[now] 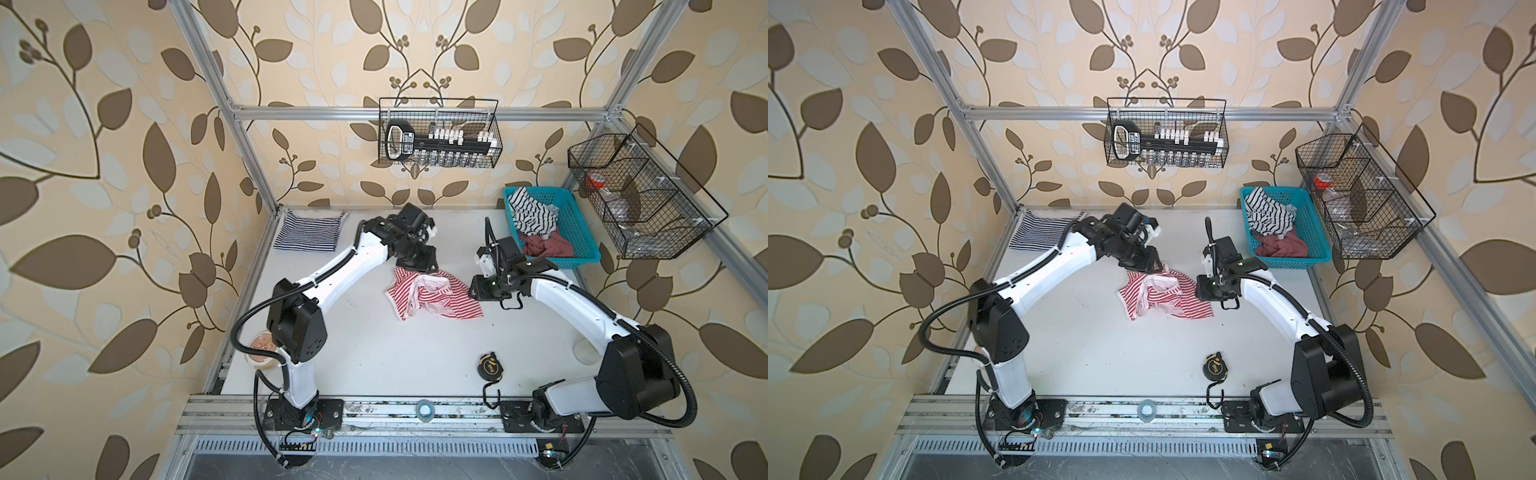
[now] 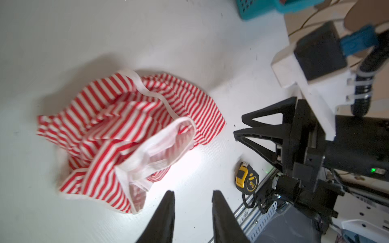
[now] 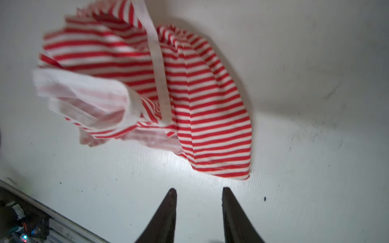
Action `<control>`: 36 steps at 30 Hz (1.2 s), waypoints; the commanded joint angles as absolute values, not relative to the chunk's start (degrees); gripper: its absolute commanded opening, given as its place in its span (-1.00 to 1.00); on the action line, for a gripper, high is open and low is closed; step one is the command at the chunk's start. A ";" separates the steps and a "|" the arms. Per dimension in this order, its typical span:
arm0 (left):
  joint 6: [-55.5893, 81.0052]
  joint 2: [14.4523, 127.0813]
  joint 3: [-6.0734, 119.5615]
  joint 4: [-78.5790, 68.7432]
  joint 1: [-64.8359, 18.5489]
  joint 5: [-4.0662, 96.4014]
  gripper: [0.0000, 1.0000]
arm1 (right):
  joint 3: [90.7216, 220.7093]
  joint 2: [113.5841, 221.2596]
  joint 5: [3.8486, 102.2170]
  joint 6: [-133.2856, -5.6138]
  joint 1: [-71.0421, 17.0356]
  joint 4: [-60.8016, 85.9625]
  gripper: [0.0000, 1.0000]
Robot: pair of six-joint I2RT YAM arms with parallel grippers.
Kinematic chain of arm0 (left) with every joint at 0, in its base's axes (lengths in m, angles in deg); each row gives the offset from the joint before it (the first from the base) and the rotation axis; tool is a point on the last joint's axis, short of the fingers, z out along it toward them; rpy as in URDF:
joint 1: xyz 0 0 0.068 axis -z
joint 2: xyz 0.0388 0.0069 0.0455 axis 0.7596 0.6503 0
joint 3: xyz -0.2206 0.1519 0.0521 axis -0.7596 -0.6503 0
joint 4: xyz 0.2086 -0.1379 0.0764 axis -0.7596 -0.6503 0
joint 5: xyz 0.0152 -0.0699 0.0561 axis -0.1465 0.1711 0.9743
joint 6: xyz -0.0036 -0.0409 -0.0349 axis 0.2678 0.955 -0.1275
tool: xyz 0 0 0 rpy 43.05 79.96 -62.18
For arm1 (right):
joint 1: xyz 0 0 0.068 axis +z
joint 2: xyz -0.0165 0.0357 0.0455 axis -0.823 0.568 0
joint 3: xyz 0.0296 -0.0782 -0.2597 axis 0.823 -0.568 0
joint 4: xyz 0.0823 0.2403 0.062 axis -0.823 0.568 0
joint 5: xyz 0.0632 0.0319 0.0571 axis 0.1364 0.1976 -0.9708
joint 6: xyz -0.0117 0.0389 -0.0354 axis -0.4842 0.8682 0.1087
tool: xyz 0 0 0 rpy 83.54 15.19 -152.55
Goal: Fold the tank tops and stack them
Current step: 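Grasp the red-striped tank top with both grippers, then pull the red-striped tank top apart with both grippers to spread it flat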
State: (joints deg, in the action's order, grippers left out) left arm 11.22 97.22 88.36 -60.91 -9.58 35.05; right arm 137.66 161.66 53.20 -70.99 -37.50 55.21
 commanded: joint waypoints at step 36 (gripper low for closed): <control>13.48 112.95 94.29 -65.08 -16.17 42.08 -0.64 | 139.39 164.87 46.77 -71.15 -32.84 50.66 -1.00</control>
State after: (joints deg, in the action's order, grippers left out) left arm 12.57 112.85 94.74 -65.91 -14.80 41.17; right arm 136.22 169.29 49.76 -70.46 -32.45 47.34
